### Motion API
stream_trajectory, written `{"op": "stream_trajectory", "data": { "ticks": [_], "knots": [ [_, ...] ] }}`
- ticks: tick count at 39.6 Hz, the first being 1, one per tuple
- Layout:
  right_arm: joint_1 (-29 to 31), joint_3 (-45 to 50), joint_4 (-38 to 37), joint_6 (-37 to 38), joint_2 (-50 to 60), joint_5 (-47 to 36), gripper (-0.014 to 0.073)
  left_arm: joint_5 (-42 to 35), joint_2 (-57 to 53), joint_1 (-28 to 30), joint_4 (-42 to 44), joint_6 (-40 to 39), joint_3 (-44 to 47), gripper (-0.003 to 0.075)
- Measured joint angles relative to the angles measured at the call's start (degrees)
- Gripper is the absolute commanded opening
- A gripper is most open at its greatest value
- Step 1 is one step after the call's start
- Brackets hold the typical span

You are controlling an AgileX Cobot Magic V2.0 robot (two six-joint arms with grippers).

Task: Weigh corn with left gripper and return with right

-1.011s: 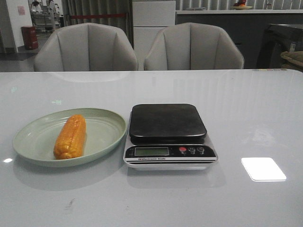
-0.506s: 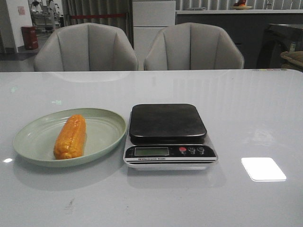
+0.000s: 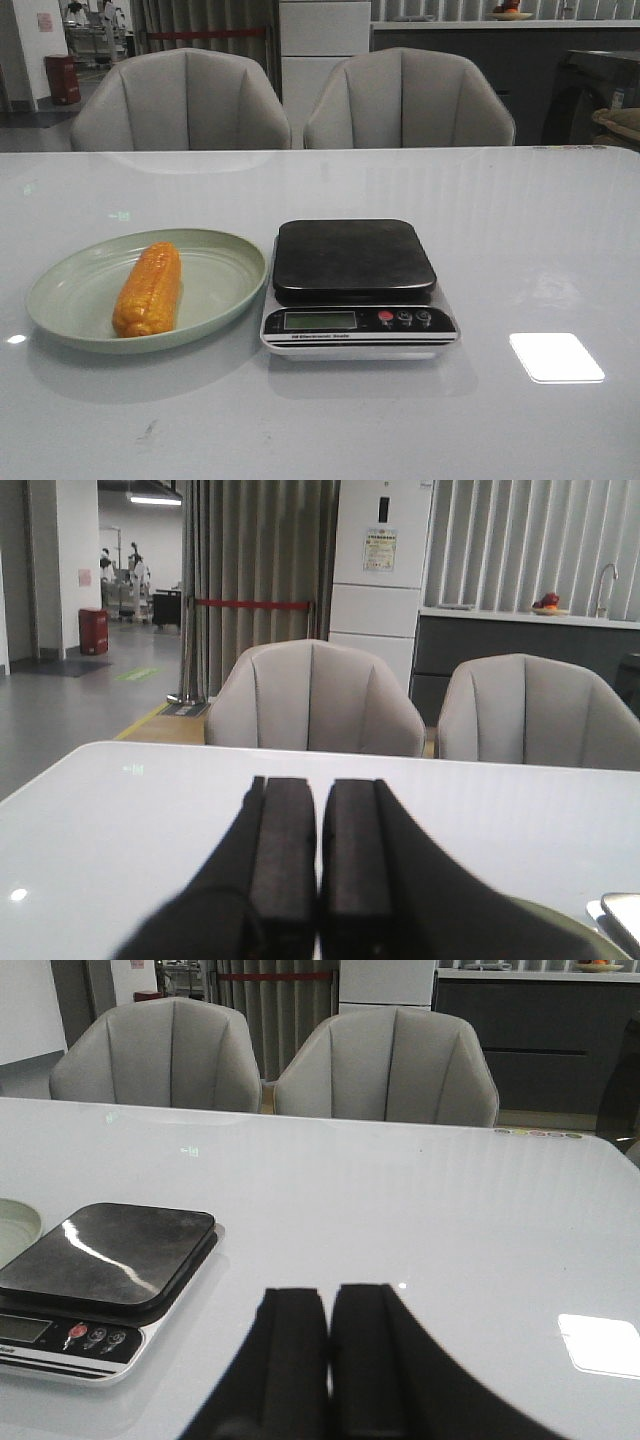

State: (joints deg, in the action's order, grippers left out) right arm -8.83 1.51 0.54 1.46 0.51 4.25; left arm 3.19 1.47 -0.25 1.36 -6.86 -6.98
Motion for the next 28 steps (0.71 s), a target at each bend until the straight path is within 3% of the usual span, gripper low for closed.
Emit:
{"op": "stream_trajectory", "data": {
  "ticks": [11, 22, 25, 28],
  "knots": [
    [0.0, 0.0, 0.0, 0.0, 0.0, 0.1, 0.0168, 16.9, 10.0, 0.0, -1.9, -0.1, -10.3, 0.0113],
    [0.0, 0.0, 0.0, 0.0, 0.0, 0.1, 0.0168, 20.4, 12.3, 0.0, -2.1, -0.1, -10.4, 0.0118],
    [0.0, 0.0, 0.0, 0.0, 0.0, 0.1, 0.0168, 21.2, 13.0, -0.3, -2.1, -0.1, -10.4, 0.0149],
    [0.0, 0.0, 0.0, 0.0, 0.0, 0.1, 0.0168, 21.7, 14.1, -1.5, -2.1, -0.1, -10.4, 0.0234]
  ]
}}
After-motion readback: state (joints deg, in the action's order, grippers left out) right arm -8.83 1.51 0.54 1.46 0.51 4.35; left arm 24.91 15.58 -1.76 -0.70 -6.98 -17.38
